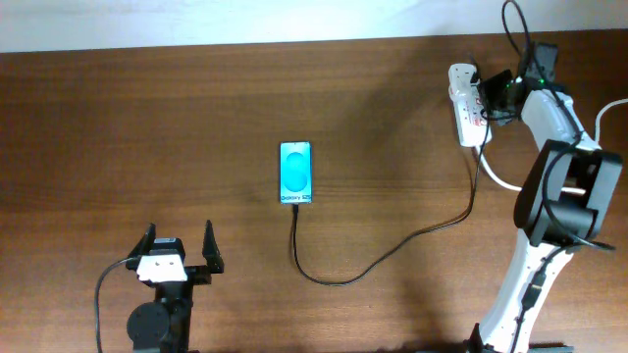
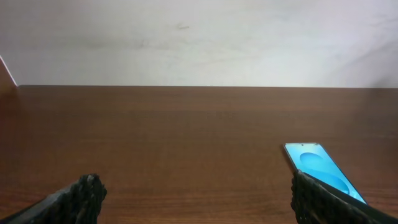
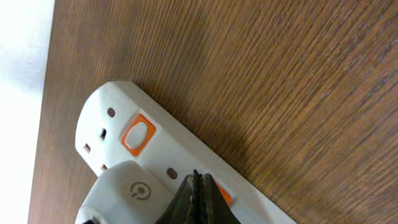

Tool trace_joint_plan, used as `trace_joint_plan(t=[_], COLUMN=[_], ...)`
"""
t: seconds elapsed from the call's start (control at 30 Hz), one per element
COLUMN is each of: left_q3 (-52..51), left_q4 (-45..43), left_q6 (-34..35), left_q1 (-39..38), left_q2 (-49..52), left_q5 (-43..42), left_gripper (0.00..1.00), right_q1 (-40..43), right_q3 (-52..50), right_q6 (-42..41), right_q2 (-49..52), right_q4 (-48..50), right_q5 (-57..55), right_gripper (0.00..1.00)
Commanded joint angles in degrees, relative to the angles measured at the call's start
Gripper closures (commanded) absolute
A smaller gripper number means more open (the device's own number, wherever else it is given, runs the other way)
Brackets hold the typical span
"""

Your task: Plug charger to phone and switch on socket

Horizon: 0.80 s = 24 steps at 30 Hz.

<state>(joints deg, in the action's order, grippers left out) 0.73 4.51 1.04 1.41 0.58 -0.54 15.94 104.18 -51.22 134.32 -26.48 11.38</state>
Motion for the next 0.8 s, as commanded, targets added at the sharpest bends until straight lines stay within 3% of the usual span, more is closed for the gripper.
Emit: trace_joint_plan(t=[0.0,0.4,0.77], left_q3=[-0.2,-0.2,-0.2], left_q4=[0.3,0.3,0.3], left_q6=[-0.9,-0.9,-0.9], left_q1=[-0.2,-0.2,-0.2], left_q2=[-0.2,-0.2,-0.2], left_q5=[0.3,0.3,0.3], left_gripper=[0.01,0.01,0.01], right_q1=[-2.2,0.6,0.6], right_q3=[0.9,3.8,3.8], right_q6=[-0.3,-1.9,-2.9], right_q2=[2.4,2.1,1.8], right_q4=[-0.1,0.2,-1.7], right_q5=[0.3,16.9,22.4], right_gripper=[0.96,0.96,0.96])
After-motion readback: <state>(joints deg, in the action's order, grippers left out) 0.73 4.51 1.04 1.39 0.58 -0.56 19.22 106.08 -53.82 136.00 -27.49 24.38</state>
